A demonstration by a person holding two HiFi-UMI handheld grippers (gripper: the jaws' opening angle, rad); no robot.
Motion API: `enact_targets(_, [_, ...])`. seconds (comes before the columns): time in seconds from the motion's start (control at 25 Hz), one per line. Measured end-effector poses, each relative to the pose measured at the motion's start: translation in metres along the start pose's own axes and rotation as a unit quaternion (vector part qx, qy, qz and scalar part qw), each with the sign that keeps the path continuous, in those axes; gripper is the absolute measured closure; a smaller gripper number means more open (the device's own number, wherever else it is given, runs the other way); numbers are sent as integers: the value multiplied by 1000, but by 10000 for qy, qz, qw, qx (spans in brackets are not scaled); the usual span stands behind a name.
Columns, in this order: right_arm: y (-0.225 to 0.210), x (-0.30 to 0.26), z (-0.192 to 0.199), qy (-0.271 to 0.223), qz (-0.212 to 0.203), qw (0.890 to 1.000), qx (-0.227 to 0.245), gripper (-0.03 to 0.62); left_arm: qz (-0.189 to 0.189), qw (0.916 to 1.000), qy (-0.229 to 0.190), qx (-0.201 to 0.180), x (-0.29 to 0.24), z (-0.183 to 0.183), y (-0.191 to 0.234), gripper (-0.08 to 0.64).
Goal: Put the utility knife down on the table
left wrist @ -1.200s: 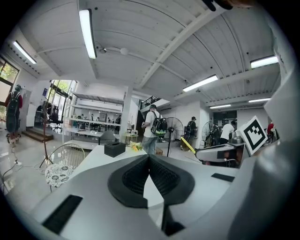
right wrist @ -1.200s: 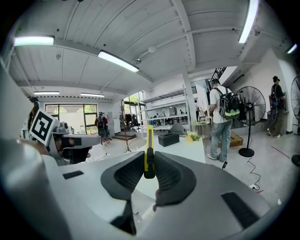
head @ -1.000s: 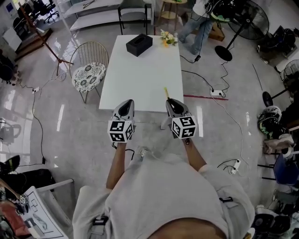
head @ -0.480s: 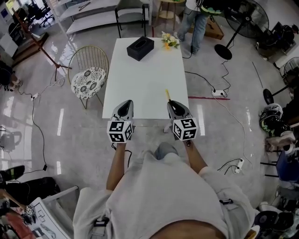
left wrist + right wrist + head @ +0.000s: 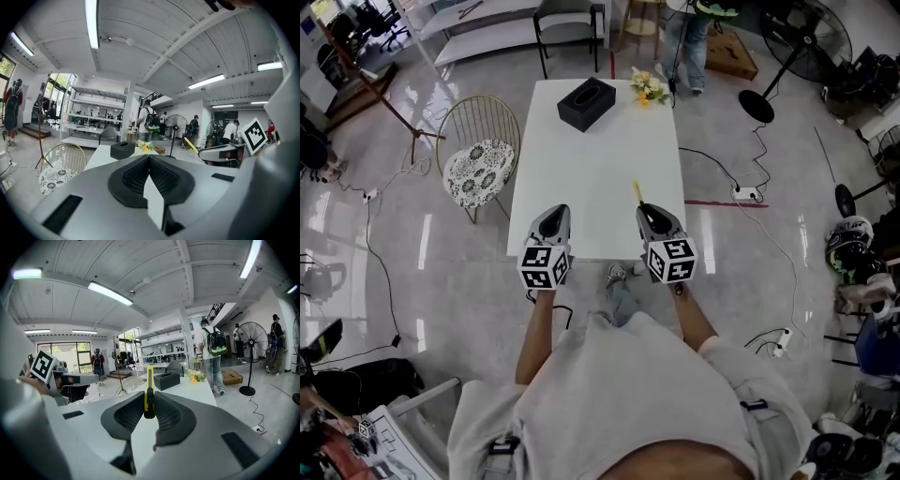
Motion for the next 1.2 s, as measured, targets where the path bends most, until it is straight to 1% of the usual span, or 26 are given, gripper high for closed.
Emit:
enact_targets(0.28, [-29, -62, -14, -29, -96, 9999, -29, 509, -113, 9999, 12, -20, -59, -10, 31, 540])
enact_targets(0.64, [-71, -126, -39, -57, -295, 9995, -36, 509, -259, 9996, 53, -26, -129, -24, 48, 540])
enact_targets(0.96, [-95, -165, -39, 35, -448, 9988, -182, 509, -386, 9990, 213, -54, -166, -19, 59, 540])
enact_targets(1.2, [-100, -186, -35, 143, -560, 9980, -260, 509, -449, 9983, 371, -31, -177, -11, 65, 540])
Point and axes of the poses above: the fingertips, and each gripper's own axes: x backward along the fingers, y to its left, z out of its underside, the point moved 6 cm from there along x, backward along the fingers, and after that the axes turned 10 degrees about -y, right-handed, at the moved point
